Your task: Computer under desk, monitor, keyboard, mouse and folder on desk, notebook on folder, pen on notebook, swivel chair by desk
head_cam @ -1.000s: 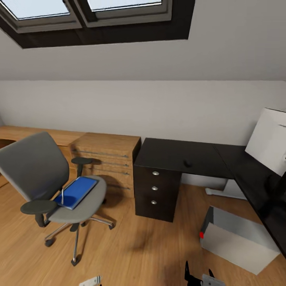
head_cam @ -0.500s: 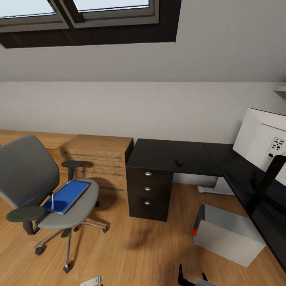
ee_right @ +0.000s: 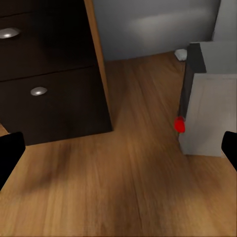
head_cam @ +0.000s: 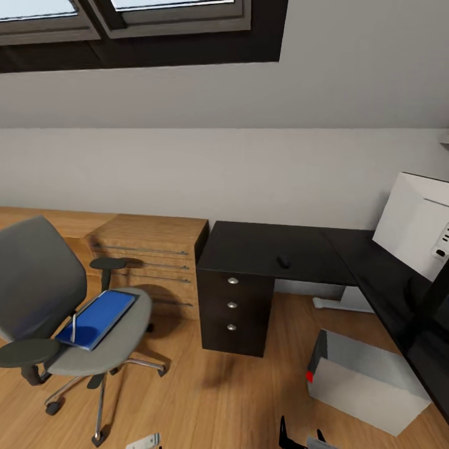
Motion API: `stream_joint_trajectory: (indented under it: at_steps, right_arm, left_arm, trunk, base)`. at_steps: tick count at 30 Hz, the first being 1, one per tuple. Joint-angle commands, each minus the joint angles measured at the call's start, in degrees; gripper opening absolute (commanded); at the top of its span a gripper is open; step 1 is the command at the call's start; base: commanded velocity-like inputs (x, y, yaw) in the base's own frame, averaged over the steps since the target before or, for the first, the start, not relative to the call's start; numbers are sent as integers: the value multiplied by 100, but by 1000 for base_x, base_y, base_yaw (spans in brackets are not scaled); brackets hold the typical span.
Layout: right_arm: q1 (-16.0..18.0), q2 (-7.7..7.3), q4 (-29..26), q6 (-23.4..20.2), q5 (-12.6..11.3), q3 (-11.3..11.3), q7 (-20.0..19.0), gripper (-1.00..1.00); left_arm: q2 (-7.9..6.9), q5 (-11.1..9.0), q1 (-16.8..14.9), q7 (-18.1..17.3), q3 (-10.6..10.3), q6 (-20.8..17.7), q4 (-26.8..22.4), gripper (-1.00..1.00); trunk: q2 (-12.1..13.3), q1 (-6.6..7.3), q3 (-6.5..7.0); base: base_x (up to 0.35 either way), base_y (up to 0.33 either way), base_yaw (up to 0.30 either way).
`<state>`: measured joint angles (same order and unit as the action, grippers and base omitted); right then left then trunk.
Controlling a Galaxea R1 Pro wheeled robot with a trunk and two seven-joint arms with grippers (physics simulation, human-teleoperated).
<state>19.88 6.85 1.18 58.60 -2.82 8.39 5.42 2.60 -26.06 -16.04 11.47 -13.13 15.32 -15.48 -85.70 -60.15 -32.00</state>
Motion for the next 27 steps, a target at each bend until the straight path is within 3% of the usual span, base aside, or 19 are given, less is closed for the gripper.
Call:
stream_joint_trajectory:
  at_steps: [1, 7, 8, 12, 13, 15, 16, 18, 19, 21, 24, 27]
  right_arm:
    - [7, -1, 11, 22, -25, -12, 2, 100]
    - [7, -34, -37, 32, -25, -16, 21, 100]
    - [21, 73, -1315, -258, -24, -12, 338, 100]
    - [18, 243, -2633, -1205, 53, -72, 930, 100]
    - [14, 282, -3269, -1785, 151, -159, 1170, 100]
    - [12, 302, -3886, -2483, 274, -303, 1373, 100]
    - [10, 314, -4452, -3259, 380, -469, 1530, 100]
    - [9, 314, -4961, -4053, 449, -609, 1639, 100]
    - [21, 314, -5757, -5231, 499, -731, 1734, 100]
    - [42, 314, -6653, -6457, 506, -807, 1797, 100]
    - [50, 314, -7315, -7386, 498, -833, 1822, 100]
    - [51, 309, -7640, -7927, 479, -831, 1804, 100]
  left_arm:
    - [-2, -31, -4, 39, -52, 18, 2, 100]
    - [135, -15, -4, 54, -181, 81, -120, 100]
    - [240, -8, -4, 156, -636, 221, -1454, 100]
    - [242, -6, -4, 596, -900, -254, -2298, 100]
    - [245, -9, -4, 875, -956, -710, -2647, 100]
    - [246, -12, -4, 1153, -990, -1262, -3025, 100]
    - [247, -16, -4, 1392, -1009, -1825, -3472, 100]
    - [245, -16, -4, 1562, -1019, -2351, -3987, 100]
    - [241, -15, -4, 1718, -1021, -3038, -4872, 100]
    - [232, -17, -4, 1820, -1008, -3695, -5888, 100]
    - [214, -35, -4, 1855, -975, -4095, -6444, 100]
    - [185, -46, -4, 1887, -917, -4257, -6441, 100]
  trunk:
    - [-3, -3, -6]
    - [-3, -3, -6]
    - [-3, -3, -6]
    - [-3, -3, -6]
    - [-3, -3, -6]
    - [-3, -3, -6]
    - [-3, -3, -6]
    - [-3, -3, -6]
    - [-3, -3, -6]
    - [-3, -3, -6]
    - [-3, -3, -6]
    - [-3, -3, -6]
  base:
    - [319, 0, 0]
    - [321, 0, 0]
    - [321, 0, 0]
    - [321, 0, 0]
    - [321, 0, 0]
    - [321, 0, 0]
    - [321, 0, 0]
    - [321, 0, 0]
    - [321, 0, 0]
    - [321, 0, 0]
    - [321, 0, 0]
    - [321, 0, 0]
